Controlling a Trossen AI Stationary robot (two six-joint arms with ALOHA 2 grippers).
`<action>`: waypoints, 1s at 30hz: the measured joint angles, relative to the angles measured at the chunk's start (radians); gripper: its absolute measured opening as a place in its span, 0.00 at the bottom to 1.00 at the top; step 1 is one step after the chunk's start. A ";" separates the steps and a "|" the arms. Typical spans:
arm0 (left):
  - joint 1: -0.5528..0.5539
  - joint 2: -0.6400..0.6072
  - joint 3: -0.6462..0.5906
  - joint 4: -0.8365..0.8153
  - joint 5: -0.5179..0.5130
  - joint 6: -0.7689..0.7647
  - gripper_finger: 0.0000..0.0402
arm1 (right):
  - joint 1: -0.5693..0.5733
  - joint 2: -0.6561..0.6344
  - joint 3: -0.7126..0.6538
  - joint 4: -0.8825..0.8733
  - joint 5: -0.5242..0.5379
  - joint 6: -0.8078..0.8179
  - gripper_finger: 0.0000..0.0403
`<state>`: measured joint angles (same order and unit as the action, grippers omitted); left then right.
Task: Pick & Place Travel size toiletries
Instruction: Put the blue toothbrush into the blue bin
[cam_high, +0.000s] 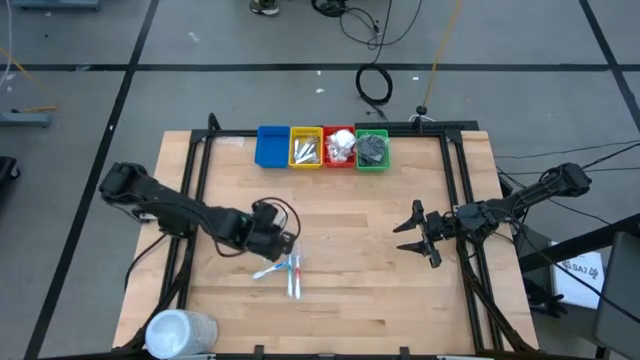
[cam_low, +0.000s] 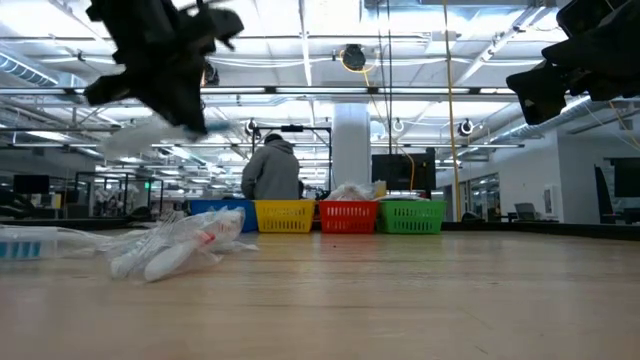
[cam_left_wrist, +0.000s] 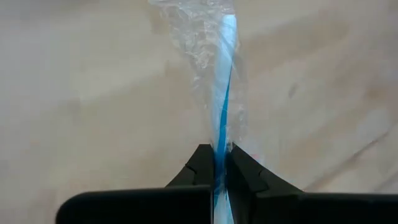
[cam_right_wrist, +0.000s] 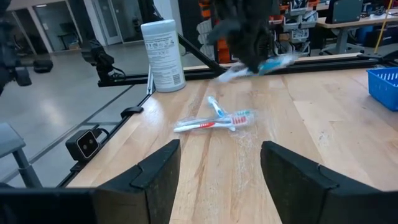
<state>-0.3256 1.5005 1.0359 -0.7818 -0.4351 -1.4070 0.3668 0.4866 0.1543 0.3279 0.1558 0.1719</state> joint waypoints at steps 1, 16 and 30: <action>0.000 -0.019 0.000 0.003 -0.040 0.017 0.02 | 0.000 0.000 0.000 0.000 0.000 0.000 0.52; 0.122 -0.123 -0.073 0.168 -0.251 0.524 0.01 | 0.001 -0.018 0.000 -0.038 -0.081 -0.022 0.52; 0.423 -0.290 -0.240 0.633 -0.054 0.972 0.01 | 0.001 -0.261 0.001 -0.259 -0.079 -0.035 0.52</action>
<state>0.0978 1.2106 0.7958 -0.1486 -0.4891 -0.4355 0.3679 0.2251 0.1551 0.0687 0.0765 0.1368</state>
